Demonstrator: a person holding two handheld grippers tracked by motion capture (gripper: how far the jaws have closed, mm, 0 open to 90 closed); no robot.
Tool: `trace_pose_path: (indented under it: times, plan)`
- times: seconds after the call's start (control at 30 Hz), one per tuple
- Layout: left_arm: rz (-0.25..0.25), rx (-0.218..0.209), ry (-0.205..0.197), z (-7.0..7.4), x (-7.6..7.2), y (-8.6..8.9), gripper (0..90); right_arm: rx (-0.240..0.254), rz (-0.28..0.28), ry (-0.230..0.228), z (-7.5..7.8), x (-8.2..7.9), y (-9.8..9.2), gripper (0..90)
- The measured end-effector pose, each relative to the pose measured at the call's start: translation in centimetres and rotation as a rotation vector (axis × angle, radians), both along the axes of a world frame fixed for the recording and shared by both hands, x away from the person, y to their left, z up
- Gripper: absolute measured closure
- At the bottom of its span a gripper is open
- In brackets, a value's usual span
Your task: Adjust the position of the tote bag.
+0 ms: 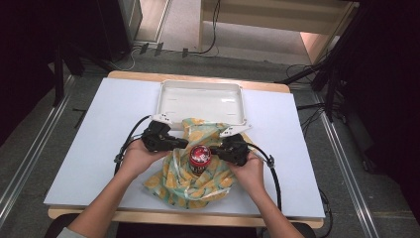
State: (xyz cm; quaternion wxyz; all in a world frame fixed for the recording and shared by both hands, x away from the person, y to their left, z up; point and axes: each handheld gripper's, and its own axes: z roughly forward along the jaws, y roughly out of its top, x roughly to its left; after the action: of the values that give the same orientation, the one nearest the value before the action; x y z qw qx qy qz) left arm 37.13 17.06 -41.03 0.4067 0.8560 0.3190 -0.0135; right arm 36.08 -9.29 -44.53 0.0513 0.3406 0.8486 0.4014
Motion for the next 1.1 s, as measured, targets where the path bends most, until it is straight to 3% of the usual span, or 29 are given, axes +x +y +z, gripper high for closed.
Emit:
trace_pose_path:
  times: [0.17, 0.27, 0.53, 0.93, 1.1]
  plan:
    - [0.015, 0.044, 0.036, -2.5, 0.8, -0.4, 88.3, -0.019, 0.005, 0.016, -0.7, -0.2, 0.0, 90.0]
    - [0.014, 0.064, 0.046, -3.3, 1.0, -0.4, 88.2, -0.032, 0.005, 0.027, -1.2, -0.7, 0.0, 90.0]
    - [0.0, 0.064, 0.039, -3.9, 1.3, -0.3, 88.0, -0.069, -0.004, 0.049, -2.4, -2.3, -0.5, 90.0]
    - [0.019, 0.12, 0.04, -4.8, 2.2, 0.2, 87.6, -0.068, -0.012, 0.046, -2.7, -4.2, -1.5, 89.6]
    - [0.036, 0.136, 0.046, -5.0, 2.3, 0.8, 87.7, -0.091, 0.003, 0.051, -2.5, -5.0, -1.6, 90.0]
